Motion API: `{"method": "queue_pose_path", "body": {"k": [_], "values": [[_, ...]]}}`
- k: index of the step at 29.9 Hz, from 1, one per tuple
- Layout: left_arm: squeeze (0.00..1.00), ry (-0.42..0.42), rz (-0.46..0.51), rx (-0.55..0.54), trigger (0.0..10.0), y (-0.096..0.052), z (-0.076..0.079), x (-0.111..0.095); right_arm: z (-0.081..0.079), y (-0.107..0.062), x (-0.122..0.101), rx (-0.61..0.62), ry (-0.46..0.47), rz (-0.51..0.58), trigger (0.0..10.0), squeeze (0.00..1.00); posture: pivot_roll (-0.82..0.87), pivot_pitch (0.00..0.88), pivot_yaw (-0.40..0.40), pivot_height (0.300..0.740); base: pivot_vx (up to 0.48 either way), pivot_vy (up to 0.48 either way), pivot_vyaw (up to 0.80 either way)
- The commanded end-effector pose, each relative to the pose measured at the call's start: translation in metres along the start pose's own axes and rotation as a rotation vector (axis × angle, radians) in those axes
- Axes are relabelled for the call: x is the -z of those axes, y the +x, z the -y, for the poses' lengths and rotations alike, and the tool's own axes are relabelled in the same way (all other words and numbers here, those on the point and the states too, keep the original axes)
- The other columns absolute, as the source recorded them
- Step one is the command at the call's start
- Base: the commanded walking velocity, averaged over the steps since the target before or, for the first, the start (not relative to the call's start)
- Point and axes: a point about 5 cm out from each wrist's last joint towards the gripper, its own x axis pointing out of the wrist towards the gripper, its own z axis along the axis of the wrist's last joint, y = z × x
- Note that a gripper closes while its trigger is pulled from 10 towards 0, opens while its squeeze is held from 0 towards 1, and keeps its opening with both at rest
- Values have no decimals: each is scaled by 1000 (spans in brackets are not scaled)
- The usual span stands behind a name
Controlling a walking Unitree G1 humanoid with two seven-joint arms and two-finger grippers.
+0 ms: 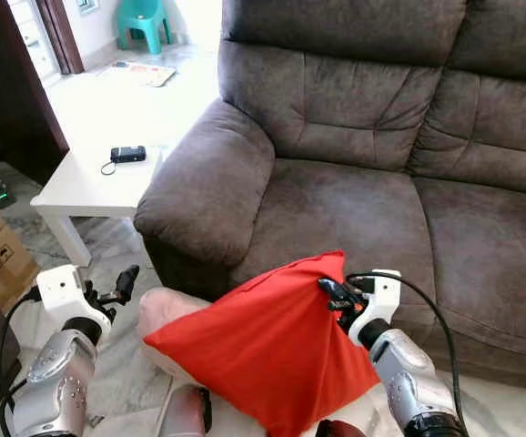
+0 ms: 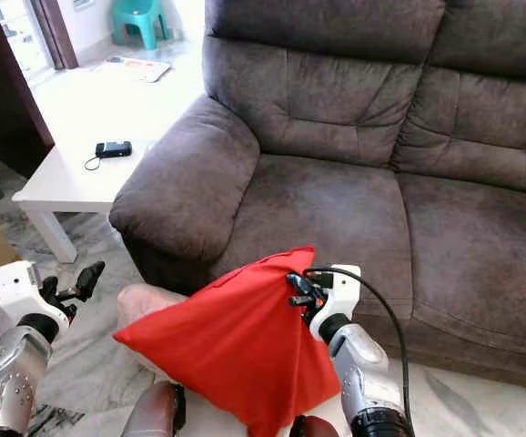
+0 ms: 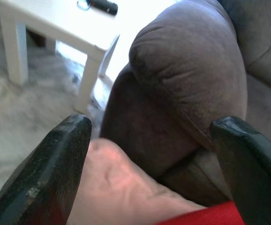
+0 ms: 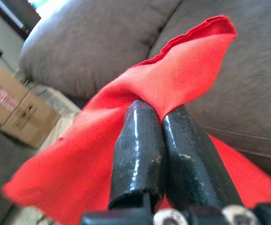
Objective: Move the pillow to the sofa from floor
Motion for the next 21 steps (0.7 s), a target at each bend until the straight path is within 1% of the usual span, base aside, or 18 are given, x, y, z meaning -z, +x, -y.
{"method": "queue_pose_path", "body": {"k": [1, 2, 3, 5, 6, 7, 9, 10, 11, 13, 15, 16, 19, 20, 21], "values": [[0, -70, -35, 31, 10000, 1, 1, 6, -3, 5, -30, -56, -64, 102, 10000, 0, 205, 0, -98, 626, 0, 0, 0], [0, -96, -48, 44, 10000, 1, 1, 9, -2, 4, -31, -76, -68, 92, 10000, 0, 204, 0, -99, 626, 0, 0, 0], [0, -141, -87, 89, 10000, 0, 1, 14, -5, 0, -30, -154, -99, 55, 10000, 0, 198, 0, -103, 626, 0, 0, 0], [0, -114, -135, 134, 10000, -4, 0, 20, -7, -3, -30, -213, -149, 27, 10000, 0, 192, 0, -107, 626, 0, 0, 0], [0, -48, -184, 171, 10000, -9, -1, 24, -7, -4, -30, -231, -159, 17, 10000, 0, 191, 0, -113, 626, 0, 0, 0], [0, -22, -205, 185, 10000, -11, -2, 26, -7, -4, -31, -235, -155, 16, 10000, 0, 191, 0, -113, 626, 0, 0, 0], [0, 77, -265, 227, 10000, -17, -5, 30, -9, -3, -33, -257, -153, 14, 10000, 0, 195, 0, -118, 626, 0, 0, 0], [0, 114, -287, 243, 10000, -21, -7, 31, -9, -3, -34, -271, -158, 11, 10000, 0, 199, 0, -121, 626, 0, 0, 0], [0, 189, -329, 260, 10000, -28, -15, 31, -13, -4, -34, -320, -162, -4, 10000, 0, 205, 0, -123, 626, 0, 0, 0], [0, 265, -369, 260, 10000, -34, -26, 31, -17, -5, -34, -382, -161, -24, 10000, 0, 206, 0, -123, 626, 0, 0, 0], [0, 324, -406, 264, 10000, -39, -37, 30, -21, -7, -34, -443, -170, -44, 10000, 0, 204, 0, -122, 626, 0, 0, 0], [0, 396, -454, 278, 10000, -46, -49, 28, -24, -9, -34, -493, -191, -64, 10000, 0, 202, 0, -121, 626, 0, 0, 0], [0, 493, -509, 305, 10000, -53, -60, 23, -25, -9, -37, -527, -201, -73, 10000, 0, 204, 0, -119, 626, 0, 0, 0], [0, 555, -526, 312, 10000, -54, -65, 19, -26, -10, -39, -546, -202, -75, 10000, 0, 205, 0, -118, 626, 0, 0, 0], [0, 583, -531, 312, 10000, -55, -67, 17, -26, -10, -41, -563, -201, -78, 10000, 0, 206, 0, -118, 626, 0, 0, 0]]}}
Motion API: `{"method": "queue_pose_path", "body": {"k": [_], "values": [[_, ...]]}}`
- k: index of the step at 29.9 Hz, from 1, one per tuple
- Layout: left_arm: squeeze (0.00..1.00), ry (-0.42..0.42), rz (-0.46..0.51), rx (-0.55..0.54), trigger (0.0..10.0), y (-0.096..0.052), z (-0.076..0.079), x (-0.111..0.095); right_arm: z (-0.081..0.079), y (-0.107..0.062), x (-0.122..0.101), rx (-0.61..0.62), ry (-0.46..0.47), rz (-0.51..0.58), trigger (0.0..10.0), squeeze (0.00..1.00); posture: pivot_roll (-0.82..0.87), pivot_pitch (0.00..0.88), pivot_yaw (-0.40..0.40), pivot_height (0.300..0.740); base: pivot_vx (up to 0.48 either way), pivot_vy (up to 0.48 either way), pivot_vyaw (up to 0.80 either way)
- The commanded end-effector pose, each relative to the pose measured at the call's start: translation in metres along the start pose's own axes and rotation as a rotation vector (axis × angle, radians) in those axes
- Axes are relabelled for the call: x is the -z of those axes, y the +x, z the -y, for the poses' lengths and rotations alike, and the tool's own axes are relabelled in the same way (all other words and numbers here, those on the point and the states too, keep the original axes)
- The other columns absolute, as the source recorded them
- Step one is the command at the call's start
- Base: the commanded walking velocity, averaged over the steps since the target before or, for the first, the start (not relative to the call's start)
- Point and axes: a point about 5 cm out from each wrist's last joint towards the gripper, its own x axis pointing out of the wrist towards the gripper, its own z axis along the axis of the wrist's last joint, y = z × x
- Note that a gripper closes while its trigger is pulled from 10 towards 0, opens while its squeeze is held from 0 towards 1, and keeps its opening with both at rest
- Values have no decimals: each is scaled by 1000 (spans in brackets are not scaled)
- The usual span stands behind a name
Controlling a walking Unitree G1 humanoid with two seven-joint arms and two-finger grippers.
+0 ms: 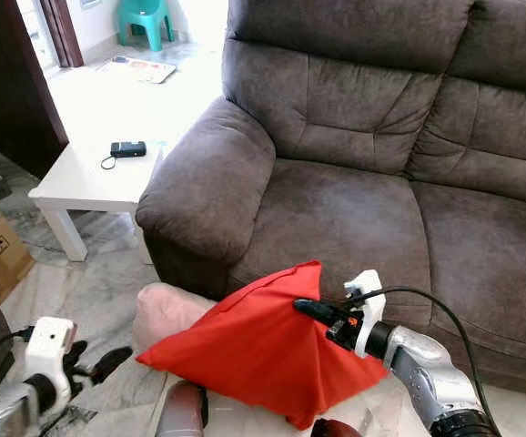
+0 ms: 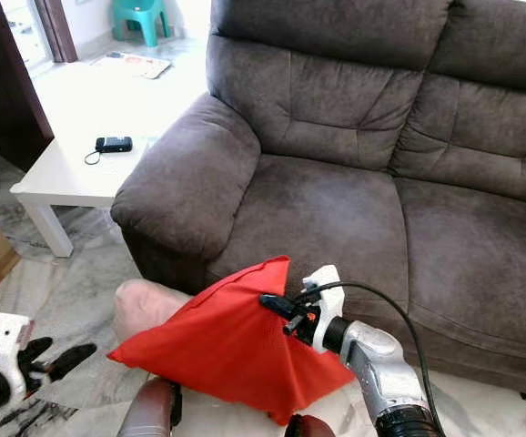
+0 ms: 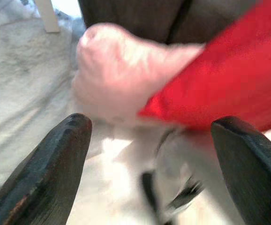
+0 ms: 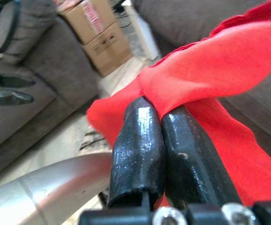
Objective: Move the pillow to the sofa from floor
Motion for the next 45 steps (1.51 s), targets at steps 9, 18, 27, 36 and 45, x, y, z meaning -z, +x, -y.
{"method": "queue_pose_path", "body": {"k": [9, 18, 27, 36, 45], "values": [[0, 227, -85, 7, 10000, -6, -15, 1, -18, -5, -41, -242, -151, 50, 10000, 0, 207, 0, -107, 626, 0, 0, 0], [0, 65, 358, -324, 10000, 13, -5, -58, 12, 4, -67, 231, -161, 282, 10000, 0, 205, 0, -108, 626, 0, 0, 0], [0, -12, 654, -300, 10000, 29, 53, -112, 2, 6, -38, 359, -29, 351, 10000, 0, 201, 0, -90, 626, 0, 0, 0], [0, -17, 677, -265, 10000, 35, 67, -124, 3, 9, -46, 406, 5, 431, 10000, 0, 194, 0, -74, 626, 0, 0, 0], [0, -9, 669, -234, 10000, 38, 74, -124, 0, 13, -43, 399, 11, 423, 10000, 0, 195, 0, -79, 626, 0, 0, 0]]}}
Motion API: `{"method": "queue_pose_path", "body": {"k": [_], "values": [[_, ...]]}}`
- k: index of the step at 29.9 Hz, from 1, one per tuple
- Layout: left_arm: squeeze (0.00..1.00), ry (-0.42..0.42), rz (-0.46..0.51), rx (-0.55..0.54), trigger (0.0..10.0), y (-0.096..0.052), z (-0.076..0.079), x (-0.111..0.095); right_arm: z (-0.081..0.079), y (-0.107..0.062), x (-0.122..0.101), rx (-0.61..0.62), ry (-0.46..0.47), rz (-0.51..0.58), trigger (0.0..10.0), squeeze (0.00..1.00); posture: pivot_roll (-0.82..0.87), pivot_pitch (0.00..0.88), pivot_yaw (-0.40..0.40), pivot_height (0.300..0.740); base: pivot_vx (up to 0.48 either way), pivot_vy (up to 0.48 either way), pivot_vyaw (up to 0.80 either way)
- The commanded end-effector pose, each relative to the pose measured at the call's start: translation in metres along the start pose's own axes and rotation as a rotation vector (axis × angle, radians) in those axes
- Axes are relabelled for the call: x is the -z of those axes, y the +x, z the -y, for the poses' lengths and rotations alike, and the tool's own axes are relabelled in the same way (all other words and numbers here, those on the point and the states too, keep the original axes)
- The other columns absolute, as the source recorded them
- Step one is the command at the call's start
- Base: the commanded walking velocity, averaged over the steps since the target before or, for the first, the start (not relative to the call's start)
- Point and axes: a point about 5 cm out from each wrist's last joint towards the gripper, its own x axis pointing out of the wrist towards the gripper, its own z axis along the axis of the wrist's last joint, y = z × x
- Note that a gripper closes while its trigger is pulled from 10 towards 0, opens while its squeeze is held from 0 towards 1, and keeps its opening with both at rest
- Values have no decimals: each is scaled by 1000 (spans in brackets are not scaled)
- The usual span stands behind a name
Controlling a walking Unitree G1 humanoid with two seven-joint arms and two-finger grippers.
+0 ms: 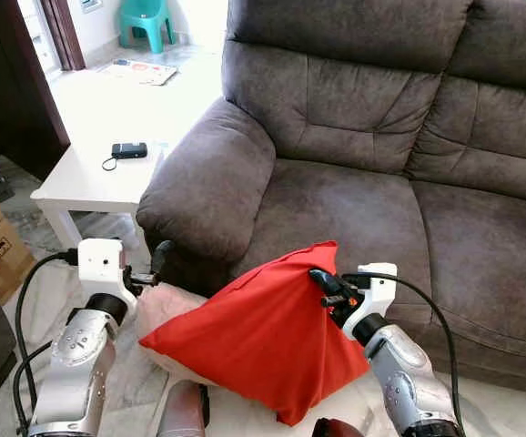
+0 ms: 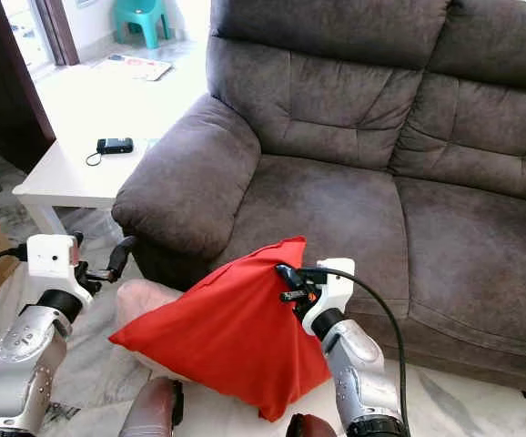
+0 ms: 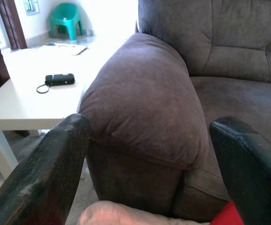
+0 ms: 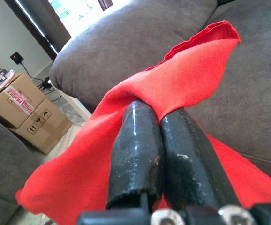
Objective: Move the pillow to the sofa from floor
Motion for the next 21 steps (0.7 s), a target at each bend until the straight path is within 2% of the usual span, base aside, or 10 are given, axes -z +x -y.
{"method": "queue_pose_path", "body": {"k": [1, 9, 21], "values": [[0, 20, 16, 24, 10000, 1, 5, -6, -6, 7, -35, -38, -54, 158, 10000, 0, 197, 0, -80, 626, 0, 0, 0], [0, 20, 14, 34, 10000, 1, 5, -6, -8, 11, -36, -46, -51, 163, 10000, 0, 200, 0, -80, 626, 0, 0, 0], [0, 25, 11, 63, 10000, 2, 12, -5, -12, 12, -32, -44, -42, 167, 10000, 0, 201, 0, -77, 698, 0, 0, 0]]}}
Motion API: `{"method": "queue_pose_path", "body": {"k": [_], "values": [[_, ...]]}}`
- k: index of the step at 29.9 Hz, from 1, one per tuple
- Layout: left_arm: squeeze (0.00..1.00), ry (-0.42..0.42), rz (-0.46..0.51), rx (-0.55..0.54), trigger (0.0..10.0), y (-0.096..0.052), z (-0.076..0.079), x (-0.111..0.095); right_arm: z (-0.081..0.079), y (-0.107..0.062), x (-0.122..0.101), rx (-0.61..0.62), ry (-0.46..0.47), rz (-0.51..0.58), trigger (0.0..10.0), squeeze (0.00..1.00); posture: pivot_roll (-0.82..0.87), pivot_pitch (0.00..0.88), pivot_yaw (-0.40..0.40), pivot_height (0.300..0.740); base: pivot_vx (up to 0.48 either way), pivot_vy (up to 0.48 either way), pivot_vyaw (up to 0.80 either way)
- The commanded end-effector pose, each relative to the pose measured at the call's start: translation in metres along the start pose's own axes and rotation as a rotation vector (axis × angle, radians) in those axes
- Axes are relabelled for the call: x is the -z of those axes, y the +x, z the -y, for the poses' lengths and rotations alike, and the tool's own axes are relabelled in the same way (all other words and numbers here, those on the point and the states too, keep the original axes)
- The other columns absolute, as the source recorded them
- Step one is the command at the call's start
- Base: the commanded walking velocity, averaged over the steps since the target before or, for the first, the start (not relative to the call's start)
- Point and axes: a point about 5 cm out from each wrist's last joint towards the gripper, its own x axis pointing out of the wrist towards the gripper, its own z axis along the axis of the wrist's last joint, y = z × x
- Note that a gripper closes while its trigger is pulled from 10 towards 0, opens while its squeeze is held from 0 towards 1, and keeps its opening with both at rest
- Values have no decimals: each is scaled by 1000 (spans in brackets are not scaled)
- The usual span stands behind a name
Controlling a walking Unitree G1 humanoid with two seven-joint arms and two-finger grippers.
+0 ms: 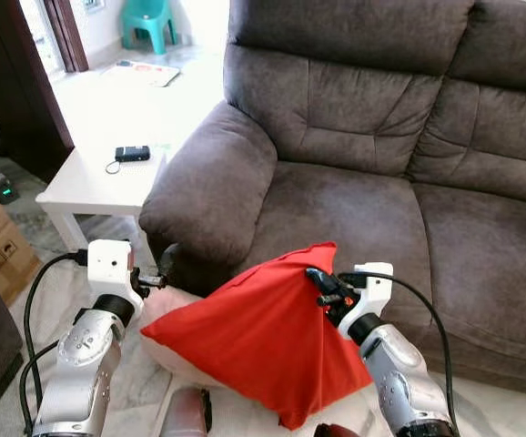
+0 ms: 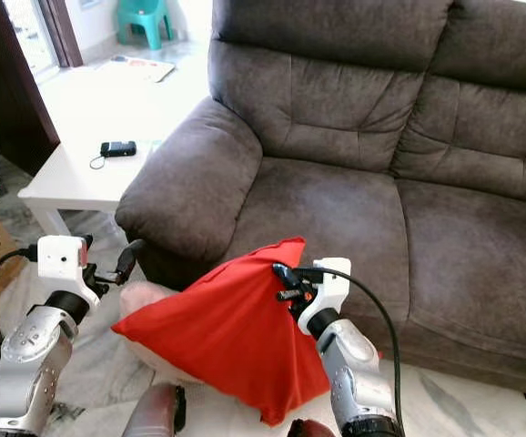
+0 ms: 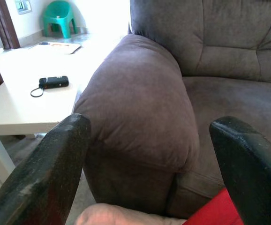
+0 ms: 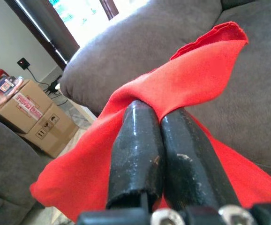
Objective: Move the pillow to the sofa from floor
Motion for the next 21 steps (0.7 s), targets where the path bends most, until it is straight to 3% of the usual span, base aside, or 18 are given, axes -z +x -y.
{"method": "queue_pose_path", "body": {"k": [1, 7, 21], "values": [[0, 26, 17, 26, 10000, 2, 5, -6, -8, 9, -34, -44, -56, 157, 10000, 0, 201, 0, -77, 703, 0, 0, 0], [0, 29, 9, 38, 10000, 2, 6, -5, -7, 10, -35, -43, -59, 158, 10000, 0, 204, 0, -76, 740, 0, 0, 0], [0, 19, -5, 72, 10000, 2, 8, -6, -3, 13, -39, -41, -69, 163, 10000, 0, 213, 0, -80, 740, 0, 0, 0]]}}
